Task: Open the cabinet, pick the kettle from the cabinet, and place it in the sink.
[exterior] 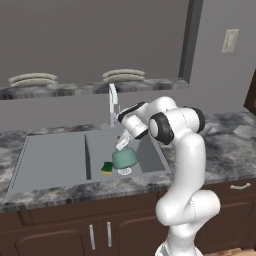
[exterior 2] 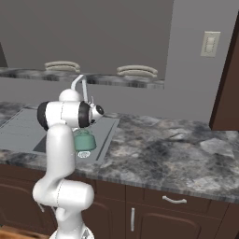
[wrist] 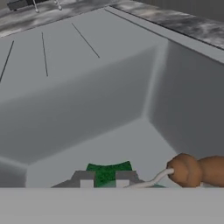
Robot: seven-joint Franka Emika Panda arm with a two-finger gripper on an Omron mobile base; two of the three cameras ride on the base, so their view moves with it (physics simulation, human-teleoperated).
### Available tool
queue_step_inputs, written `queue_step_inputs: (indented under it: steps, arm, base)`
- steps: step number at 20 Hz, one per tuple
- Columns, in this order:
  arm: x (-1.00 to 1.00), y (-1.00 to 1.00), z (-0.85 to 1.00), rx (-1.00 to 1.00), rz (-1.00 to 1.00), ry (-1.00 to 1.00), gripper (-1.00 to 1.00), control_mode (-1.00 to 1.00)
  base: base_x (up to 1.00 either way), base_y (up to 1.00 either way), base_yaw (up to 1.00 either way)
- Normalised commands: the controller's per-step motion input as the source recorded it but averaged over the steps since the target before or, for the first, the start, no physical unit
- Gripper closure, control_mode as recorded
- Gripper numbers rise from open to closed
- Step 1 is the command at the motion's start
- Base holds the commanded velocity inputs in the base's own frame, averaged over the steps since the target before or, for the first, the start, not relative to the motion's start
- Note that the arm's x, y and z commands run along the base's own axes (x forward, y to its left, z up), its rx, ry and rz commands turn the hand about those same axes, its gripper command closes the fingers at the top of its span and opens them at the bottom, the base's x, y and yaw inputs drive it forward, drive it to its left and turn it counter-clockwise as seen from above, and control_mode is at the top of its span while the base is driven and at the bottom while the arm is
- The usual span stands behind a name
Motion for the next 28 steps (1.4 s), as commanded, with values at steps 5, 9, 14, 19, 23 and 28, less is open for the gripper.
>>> queue_step_inputs:
  steps: [5, 9, 14, 19, 23, 28]
  arm:
    - [-0.18, 0.0, -0.39, -0.04, 0.0, -0.09, 1.0, -1.0]
    - [-0.19, 0.01, -0.41, -0.07, 0.0, -0.14, 1.0, -1.0]
    - [-0.18, 0.01, -0.43, -0.07, 0.0, -0.15, 1.0, -1.0]
    - [-0.21, -0.08, -0.39, -0.06, 0.0, -0.09, 1.0, -1.0]
    - [-0.21, -0.14, -0.34, -0.06, 0.0, -0.03, -1.0, -1.0]
    - [-0.22, -0.17, -0.24, -0.04, 0.0, -0.01, -1.0, -1.0]
  base:
    - [0.0, 0.0, 0.0]
    - [0.0, 0.0, 0.0]
    - [0.0, 0.0, 0.0]
    - [0.0, 0.0, 0.0]
    - [0.0, 0.0, 0.0]
    - [0.0, 0.0, 0.0]
